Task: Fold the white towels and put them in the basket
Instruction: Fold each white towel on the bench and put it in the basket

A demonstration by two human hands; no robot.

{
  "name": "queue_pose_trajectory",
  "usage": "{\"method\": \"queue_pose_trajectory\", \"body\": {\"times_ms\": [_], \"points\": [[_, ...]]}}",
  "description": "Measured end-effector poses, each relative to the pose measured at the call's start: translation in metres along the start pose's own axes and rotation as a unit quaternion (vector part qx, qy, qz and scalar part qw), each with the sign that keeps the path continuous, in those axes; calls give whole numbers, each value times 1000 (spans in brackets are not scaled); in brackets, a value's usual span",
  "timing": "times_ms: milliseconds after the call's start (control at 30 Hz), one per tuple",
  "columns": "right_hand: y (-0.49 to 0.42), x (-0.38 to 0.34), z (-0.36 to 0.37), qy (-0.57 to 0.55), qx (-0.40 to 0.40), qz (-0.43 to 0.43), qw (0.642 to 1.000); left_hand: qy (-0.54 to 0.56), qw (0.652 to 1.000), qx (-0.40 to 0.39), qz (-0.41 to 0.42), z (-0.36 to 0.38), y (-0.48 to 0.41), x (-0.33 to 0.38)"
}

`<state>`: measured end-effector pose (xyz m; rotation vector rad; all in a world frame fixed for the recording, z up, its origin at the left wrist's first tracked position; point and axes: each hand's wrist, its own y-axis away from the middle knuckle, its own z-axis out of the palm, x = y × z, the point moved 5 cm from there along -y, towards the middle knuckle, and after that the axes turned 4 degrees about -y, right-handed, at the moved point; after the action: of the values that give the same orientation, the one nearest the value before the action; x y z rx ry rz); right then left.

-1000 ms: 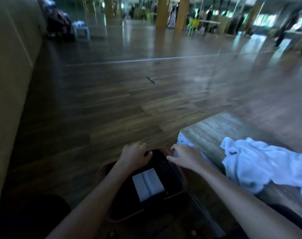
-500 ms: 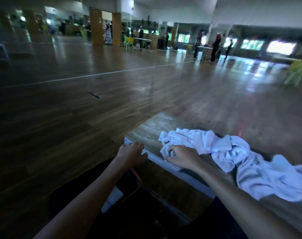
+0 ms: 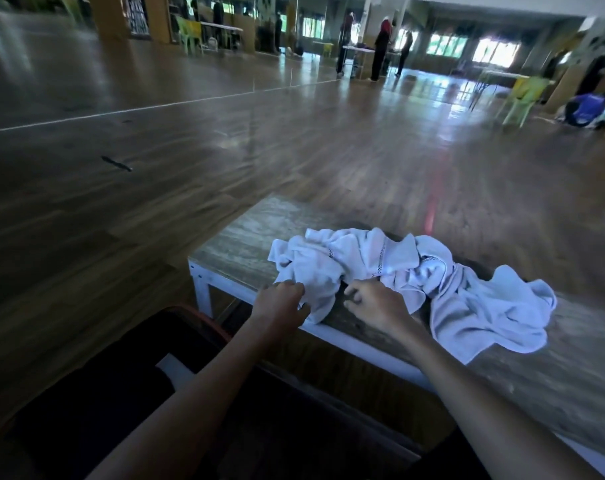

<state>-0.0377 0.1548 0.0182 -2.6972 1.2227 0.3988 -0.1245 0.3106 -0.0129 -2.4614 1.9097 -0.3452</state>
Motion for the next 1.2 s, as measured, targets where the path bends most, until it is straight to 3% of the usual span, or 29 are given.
{"method": "queue_pose_trajectory", "body": {"times_ms": [200,400,533,733,933,1067,1200], "points": [[-12,-2,38,-55,-9,-33,998,12,1000,4,-2,31,-6,1],[-19,3,65,0,-47,-58,997,134,989,64,-10,36,-7,-6],[-16,19,57,32,-15,-81,996,183,976,110,-52,30,-14,-15],[-10,48,41,52,0,-41,998,220,963,99,-122,31,-35,-10],[-37,31,17,12,157,-33,987,237,948,111,-179,35,-50,-8],[-63,15,14,-15,98,-2,995,284,934,156,-150,22,-49,-11],[-66,10,12,-29,45,-33,998,255,944,201,-57,-2,-37,-14]]}}
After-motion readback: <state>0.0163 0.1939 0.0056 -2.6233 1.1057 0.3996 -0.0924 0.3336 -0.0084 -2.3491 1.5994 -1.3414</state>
